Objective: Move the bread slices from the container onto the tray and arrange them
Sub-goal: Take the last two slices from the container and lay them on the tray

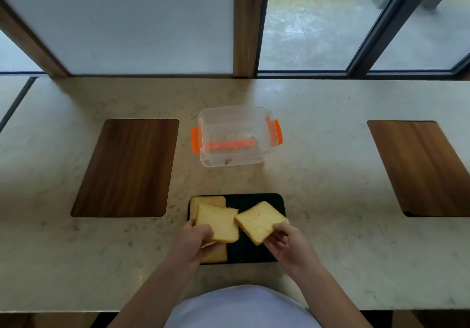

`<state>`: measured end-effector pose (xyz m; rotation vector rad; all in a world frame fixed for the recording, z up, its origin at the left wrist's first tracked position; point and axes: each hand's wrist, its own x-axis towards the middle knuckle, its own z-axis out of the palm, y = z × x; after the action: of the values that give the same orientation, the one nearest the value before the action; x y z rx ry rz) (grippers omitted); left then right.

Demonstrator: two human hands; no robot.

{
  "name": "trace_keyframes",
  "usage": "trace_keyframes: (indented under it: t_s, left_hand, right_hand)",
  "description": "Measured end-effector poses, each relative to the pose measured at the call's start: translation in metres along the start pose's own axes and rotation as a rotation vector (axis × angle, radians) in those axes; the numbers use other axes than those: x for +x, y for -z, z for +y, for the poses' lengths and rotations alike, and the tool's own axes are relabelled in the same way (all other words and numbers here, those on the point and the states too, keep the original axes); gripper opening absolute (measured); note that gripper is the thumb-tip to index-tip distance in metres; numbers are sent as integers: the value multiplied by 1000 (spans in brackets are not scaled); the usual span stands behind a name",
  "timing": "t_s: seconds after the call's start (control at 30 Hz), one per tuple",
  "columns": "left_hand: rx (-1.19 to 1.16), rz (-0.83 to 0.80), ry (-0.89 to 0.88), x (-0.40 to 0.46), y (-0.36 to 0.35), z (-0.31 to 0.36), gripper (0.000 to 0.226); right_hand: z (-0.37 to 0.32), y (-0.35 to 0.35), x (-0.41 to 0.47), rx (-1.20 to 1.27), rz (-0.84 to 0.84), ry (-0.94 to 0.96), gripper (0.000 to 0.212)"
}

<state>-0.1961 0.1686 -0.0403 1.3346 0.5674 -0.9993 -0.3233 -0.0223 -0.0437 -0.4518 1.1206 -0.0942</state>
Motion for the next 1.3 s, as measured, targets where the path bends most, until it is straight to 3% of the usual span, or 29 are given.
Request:
trace_keyframes:
  t_s: [0.43, 0.53, 0.63, 0.83, 1.17, 1.3]
  left_hand:
    - [80, -2, -41, 0, 14, -17, 52]
    - [84, -8, -39, 3, 16, -15, 58]
    - [107, -23, -41, 4, 14, -17, 58]
    - [141, -59, -31, 7, 8, -20, 57]
    - [160, -65, -9, 17, 5, -26, 59]
    - [163, -117, 16, 17, -1, -28, 66]
  right_hand:
    - [15, 2, 36, 246, 125, -46, 24]
    - [17, 1, 39, 159, 171, -82, 18]
    - [19, 0, 39, 33, 241, -135, 26]
    - [12, -4, 44, 146, 233, -89, 34]
    - [8, -4, 43, 89, 180, -114, 47]
    - [9, 0, 29, -237, 64, -198, 44]
